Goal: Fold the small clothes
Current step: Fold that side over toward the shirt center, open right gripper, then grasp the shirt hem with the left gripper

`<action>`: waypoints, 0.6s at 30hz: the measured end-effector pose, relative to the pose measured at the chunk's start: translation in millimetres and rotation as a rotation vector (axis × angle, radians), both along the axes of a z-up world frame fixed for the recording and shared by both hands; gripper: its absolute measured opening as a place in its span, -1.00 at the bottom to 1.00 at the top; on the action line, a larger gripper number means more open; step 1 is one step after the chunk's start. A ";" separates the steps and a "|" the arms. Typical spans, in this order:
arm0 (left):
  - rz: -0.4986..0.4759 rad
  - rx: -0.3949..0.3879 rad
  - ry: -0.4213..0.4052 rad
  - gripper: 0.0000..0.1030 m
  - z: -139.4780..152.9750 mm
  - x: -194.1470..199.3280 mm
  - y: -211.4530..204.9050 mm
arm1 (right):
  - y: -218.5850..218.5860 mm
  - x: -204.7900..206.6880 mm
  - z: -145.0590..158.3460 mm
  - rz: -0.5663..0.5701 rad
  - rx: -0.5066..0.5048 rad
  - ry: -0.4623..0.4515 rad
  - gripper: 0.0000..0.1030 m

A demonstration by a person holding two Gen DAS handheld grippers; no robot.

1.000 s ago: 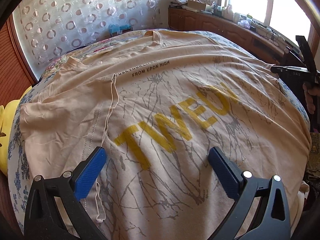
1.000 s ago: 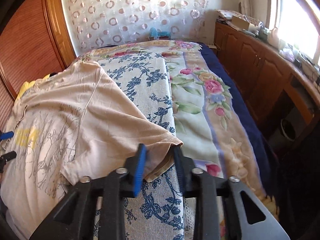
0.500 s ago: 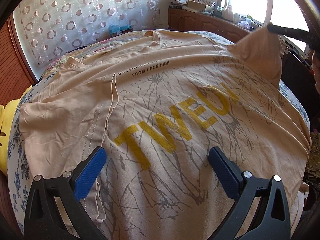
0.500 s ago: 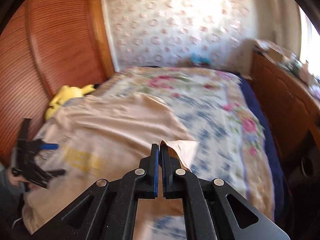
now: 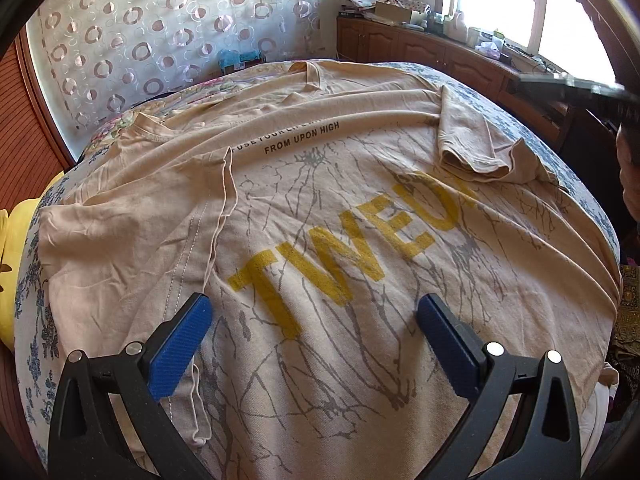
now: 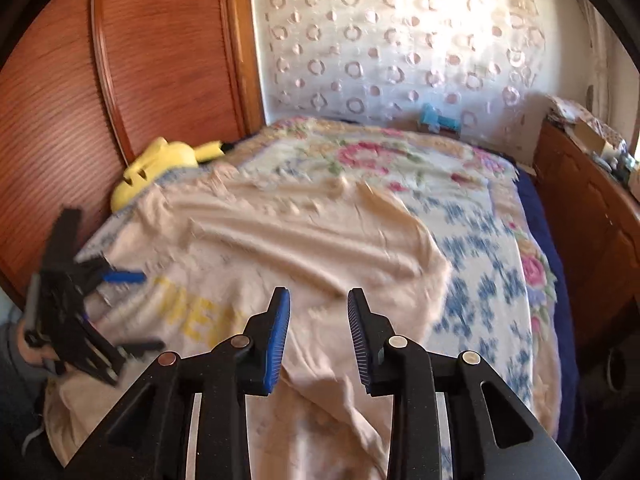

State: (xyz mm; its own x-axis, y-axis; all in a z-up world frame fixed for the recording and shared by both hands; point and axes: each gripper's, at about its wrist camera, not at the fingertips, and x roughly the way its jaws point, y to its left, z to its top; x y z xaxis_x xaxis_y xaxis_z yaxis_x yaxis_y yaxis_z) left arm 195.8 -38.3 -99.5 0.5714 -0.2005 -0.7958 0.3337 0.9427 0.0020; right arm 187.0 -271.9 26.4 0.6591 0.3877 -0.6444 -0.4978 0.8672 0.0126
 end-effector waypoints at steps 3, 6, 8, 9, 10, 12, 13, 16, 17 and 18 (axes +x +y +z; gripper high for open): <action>0.000 0.000 0.000 1.00 0.0 0.0 -0.1 | -4.7 3.6 -18.2 -0.015 -0.019 0.059 -0.40; 0.000 -0.001 0.000 1.00 0.0 0.0 -0.1 | -5.7 9.2 -31.0 -0.023 -0.019 0.100 -0.40; 0.000 -0.001 0.000 1.00 0.0 0.2 0.0 | -5.6 11.1 -37.5 -0.017 0.004 0.118 -0.40; 0.000 -0.001 0.000 1.00 0.0 0.0 -0.1 | -5.1 10.1 -38.8 -0.008 0.017 0.125 -0.40; 0.000 -0.001 0.000 1.00 0.1 -0.1 -0.2 | -4.2 10.3 -40.8 0.003 0.030 0.133 -0.40; 0.000 -0.001 0.000 1.00 0.1 -0.4 -0.3 | -1.7 7.2 -45.9 0.045 0.050 0.169 -0.40; 0.000 -0.001 0.000 1.00 0.0 0.2 0.2 | 1.5 3.3 -48.0 0.073 0.054 0.185 -0.50; 0.000 -0.001 0.000 1.00 0.0 0.2 0.2 | 7.3 -9.4 -53.7 0.114 0.023 0.182 -0.63; 0.000 -0.001 0.000 1.00 0.1 0.0 0.1 | 7.9 -15.3 -53.7 0.125 0.019 0.181 -0.63; 0.000 -0.002 0.000 1.00 0.0 0.1 0.3 | 8.0 -20.0 -53.8 0.134 0.014 0.180 -0.63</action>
